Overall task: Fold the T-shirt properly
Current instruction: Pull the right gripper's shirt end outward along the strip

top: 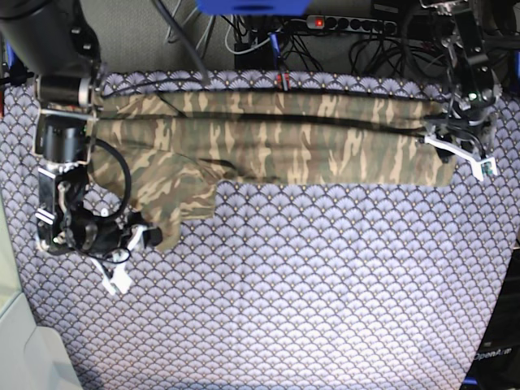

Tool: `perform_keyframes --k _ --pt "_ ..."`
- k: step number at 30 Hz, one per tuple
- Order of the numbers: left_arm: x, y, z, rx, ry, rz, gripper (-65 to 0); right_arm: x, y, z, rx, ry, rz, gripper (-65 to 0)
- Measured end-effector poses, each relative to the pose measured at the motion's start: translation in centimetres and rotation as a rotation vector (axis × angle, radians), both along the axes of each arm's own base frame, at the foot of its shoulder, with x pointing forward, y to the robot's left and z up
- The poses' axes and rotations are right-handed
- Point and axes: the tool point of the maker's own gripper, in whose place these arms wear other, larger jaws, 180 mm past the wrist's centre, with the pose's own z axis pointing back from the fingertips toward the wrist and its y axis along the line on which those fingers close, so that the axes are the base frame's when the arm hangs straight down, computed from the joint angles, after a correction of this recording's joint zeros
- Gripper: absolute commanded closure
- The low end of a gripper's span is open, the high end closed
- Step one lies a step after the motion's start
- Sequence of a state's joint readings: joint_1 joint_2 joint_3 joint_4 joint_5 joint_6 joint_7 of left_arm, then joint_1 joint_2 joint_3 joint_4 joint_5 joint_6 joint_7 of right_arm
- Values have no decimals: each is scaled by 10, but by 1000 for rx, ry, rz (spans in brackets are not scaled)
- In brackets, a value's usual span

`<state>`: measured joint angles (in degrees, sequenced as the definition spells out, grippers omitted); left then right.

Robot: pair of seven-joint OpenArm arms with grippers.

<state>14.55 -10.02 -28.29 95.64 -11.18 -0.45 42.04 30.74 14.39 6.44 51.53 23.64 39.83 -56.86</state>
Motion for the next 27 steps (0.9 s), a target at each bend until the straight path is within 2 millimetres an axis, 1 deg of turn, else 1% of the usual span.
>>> perform_keyframes --k 5,7,10,14,16,19,21,25,27 --pt "1 0 1 -1 -3 0 -294 7 -5 -5 9 13 -14 -274" --pt "6 -1 3 -3 -13 1 -294 8 -4 -6 14 10 -13 -274" --pt "13 0 9 -1 -35 1 -294 5 1 -10 11 23 -1 -274" --pt "13 -1 9 -3 -33 1 -294 -1 14 -16 35 33 10 -272" --pt "14 -1 9 -3 -36 1 -294 -6 16 -22 40 47 12 -269" --pt "16 0 10 -3 -39 1 -294 -6 15 -23 35 42 9 -255" --pt "15 -1 10 -4 -38 1 -294 -4 15 -21 38 31 6 -206" --pt "15 -1 10 -4 -38 2 -294 -3 16 -21 42 29 5 -56" --pt "15 -1 10 -4 -38 2 -294 -3 16 -20 42 27 5 -8"
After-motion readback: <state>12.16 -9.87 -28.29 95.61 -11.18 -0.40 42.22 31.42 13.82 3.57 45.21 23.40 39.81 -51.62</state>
